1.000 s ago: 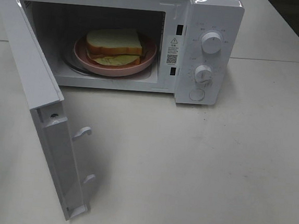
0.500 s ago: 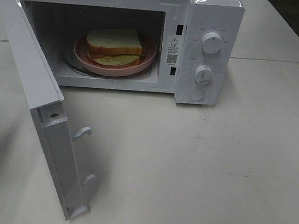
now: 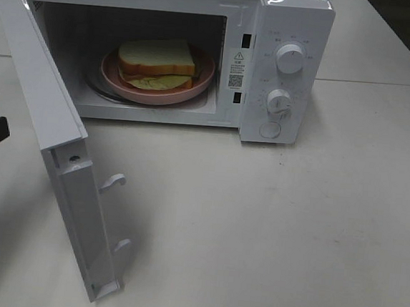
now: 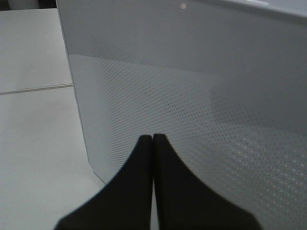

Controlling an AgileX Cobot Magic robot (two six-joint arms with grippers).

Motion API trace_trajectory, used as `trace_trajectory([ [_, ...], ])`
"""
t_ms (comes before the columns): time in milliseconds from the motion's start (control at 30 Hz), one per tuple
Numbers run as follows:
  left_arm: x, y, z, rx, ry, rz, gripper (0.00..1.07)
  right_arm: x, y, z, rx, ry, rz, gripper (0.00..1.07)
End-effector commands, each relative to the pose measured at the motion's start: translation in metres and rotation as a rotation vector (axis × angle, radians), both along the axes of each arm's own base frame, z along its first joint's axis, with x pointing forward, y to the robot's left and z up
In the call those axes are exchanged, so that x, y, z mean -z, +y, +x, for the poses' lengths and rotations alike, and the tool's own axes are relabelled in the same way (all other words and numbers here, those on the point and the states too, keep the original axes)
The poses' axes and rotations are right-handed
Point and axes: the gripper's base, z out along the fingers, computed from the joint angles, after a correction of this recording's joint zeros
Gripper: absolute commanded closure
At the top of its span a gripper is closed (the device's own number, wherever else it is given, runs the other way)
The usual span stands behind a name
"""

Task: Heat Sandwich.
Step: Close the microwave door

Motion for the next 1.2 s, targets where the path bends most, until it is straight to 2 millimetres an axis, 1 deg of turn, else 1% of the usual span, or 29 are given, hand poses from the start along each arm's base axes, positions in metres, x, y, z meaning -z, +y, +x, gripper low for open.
trace_trajectory([
  [33,0.001,-0.007,0.002,-0.017,-0.014,-0.022,1.06,0.0,0.0,-0.004,0.005,-0.028,0.002,0.31],
  [100,0.002,-0.011,0.002,-0.025,-0.021,-0.035,1.06,0.0,0.0,-0.004,0.005,-0.028,0.002,0.31],
  [133,0.003,-0.016,0.002,-0.018,-0.023,-0.033,1.06,0.0,0.0,-0.004,0.005,-0.028,0.002,0.31],
  [200,0.004,-0.019,0.003,-0.011,-0.021,-0.027,1.06,0.0,0.0,-0.004,0.005,-0.028,0.002,0.31],
  [300,0.003,-0.033,0.011,0.001,-0.02,-0.039,1.06,0.0,0.0,-0.004,0.005,-0.028,0.002,0.31],
  [333,0.003,-0.033,0.011,0.001,-0.02,-0.039,1.06,0.0,0.0,-0.004,0.005,-0.028,0.002,0.31],
  [400,0.002,-0.04,0.015,0.0,-0.018,-0.046,1.06,0.0,0.0,-0.004,0.005,-0.028,0.002,0.31],
  [433,0.001,-0.049,0.018,0.011,-0.023,-0.037,1.06,0.0,0.0,-0.004,0.005,-0.028,0.002,0.31],
  [467,0.001,-0.049,0.018,0.011,-0.023,-0.037,1.06,0.0,0.0,-0.004,0.005,-0.028,0.002,0.31],
  [533,0.0,-0.058,0.021,0.024,-0.034,-0.023,1.06,0.0,0.0,-0.004,0.005,-0.028,0.002,0.31],
  [567,0.0,-0.066,0.026,0.019,-0.037,-0.023,1.06,0.0,0.0,-0.004,0.005,-0.028,0.002,0.31],
  [633,0.001,-0.069,0.028,0.012,-0.032,-0.027,1.06,0.0,0.0,-0.004,0.005,-0.028,0.002,0.31],
  [700,0.002,-0.078,0.032,0.01,-0.028,-0.03,1.06,0.0,0.0,-0.004,0.005,-0.028,0.002,0.31],
  [733,0.002,-0.088,0.036,0.02,-0.029,-0.022,1.06,0.0,0.0,-0.004,0.005,-0.028,0.002,0.31],
  [767,0.002,-0.088,0.036,0.02,-0.029,-0.022,1.06,0.0,0.0,-0.004,0.005,-0.028,0.002,0.31],
  [800,0.001,-0.093,0.039,0.028,-0.037,-0.02,1.06,0.0,0.0,-0.004,0.005,-0.028,0.002,0.31],
  [900,0.001,-0.115,0.048,0.068,-0.038,-0.014,1.06,0.0,0.0,-0.004,0.005,-0.028,0.002,0.31],
  [933,0.001,-0.115,0.048,0.068,-0.038,-0.014,1.06,0.0,0.0,-0.004,0.005,-0.028,0.002,0.31],
  [1000,0.001,-0.127,0.054,0.076,-0.028,-0.021,1.06,0.0,0.0,-0.004,0.005,-0.028,0.002,0.31],
  [1067,0.002,-0.135,0.059,0.073,-0.021,-0.022,1.06,0.0,0.0,-0.004,0.005,-0.028,0.002,0.31],
  [1133,0.001,-0.138,0.062,0.064,-0.021,-0.032,1.06,0.0,0.0,-0.004,0.005,-0.028,0.002,0.31],
  [1200,0.0,-0.148,0.069,0.06,-0.025,-0.051,1.06,0.0,0.0,-0.004,0.005,-0.028,0.002,0.31],
])
